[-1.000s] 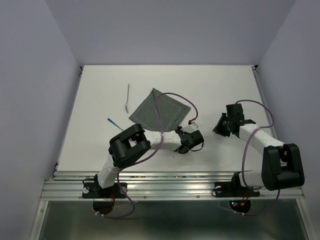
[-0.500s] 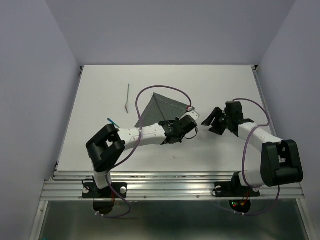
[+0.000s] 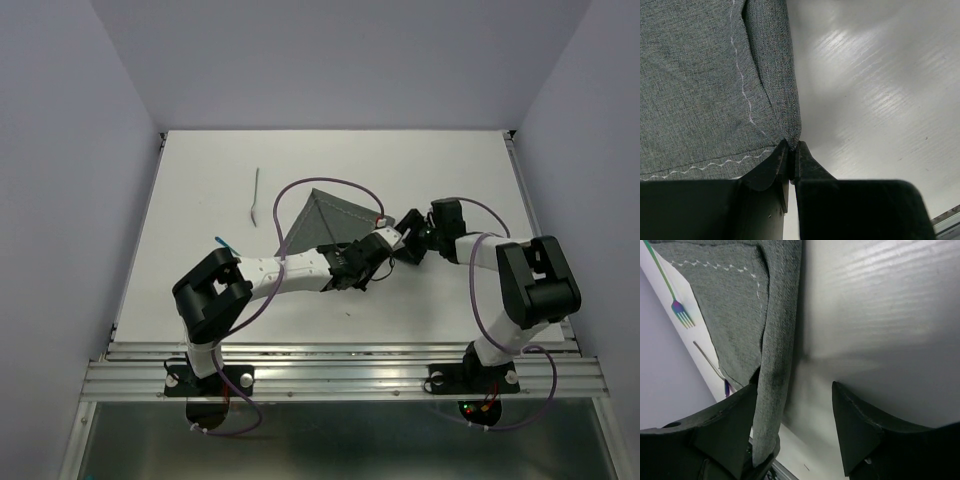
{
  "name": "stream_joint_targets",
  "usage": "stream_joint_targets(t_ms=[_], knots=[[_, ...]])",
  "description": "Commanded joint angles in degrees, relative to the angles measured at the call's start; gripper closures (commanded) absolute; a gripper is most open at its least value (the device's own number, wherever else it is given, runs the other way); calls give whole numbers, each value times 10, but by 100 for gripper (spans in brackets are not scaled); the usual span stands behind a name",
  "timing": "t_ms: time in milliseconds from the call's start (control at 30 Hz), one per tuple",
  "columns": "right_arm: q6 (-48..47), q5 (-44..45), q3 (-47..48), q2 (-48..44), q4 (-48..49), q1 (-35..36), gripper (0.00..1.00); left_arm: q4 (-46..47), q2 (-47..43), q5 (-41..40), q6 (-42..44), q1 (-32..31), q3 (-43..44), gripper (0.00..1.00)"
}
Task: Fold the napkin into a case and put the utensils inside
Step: Pick up the upper triangle-folded napkin from the center of the board.
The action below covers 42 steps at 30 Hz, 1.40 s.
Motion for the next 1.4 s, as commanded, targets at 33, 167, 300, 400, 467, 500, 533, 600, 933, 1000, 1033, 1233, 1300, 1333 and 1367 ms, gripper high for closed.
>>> stream_joint_targets(t_ms=[33,167,300,400,467,500,533,600,933,1000,1033,1233,1300,1333,1367], knots=[[30,-18,39,42,71,11,36,17,-18,9,-4,1,-9,100],[50,-11,50,73,93,16,38,21,-23,10,-2,1,-12,100],[64,-2,58,103,105,16,43,27,-30,10,-2,1,-23,100],[67,5,67,122,107,16,47,31,-36,9,-5,1,-30,100],[69,5,70,131,110,16,48,33,-41,6,-5,1,-34,100],[71,5,71,134,112,16,50,34,-43,6,-5,1,-37,100],[72,6,74,141,113,16,51,35,-45,6,-4,1,-38,100],[71,7,77,146,113,16,52,36,-47,5,-4,1,-39,100],[63,7,93,187,111,16,57,39,-63,5,-3,1,-45,100],[61,8,98,194,109,22,57,39,-65,4,-2,1,-48,100],[61,8,99,196,109,22,57,39,-67,4,-3,1,-48,100],[59,15,104,197,107,22,82,39,-74,0,-5,1,-55,100],[53,21,106,193,98,22,94,39,-75,-2,-5,1,-56,100],[50,24,107,189,94,22,97,39,-77,-2,-5,1,-57,100],[44,32,108,179,84,22,99,39,-78,-1,-6,0,-58,100]])
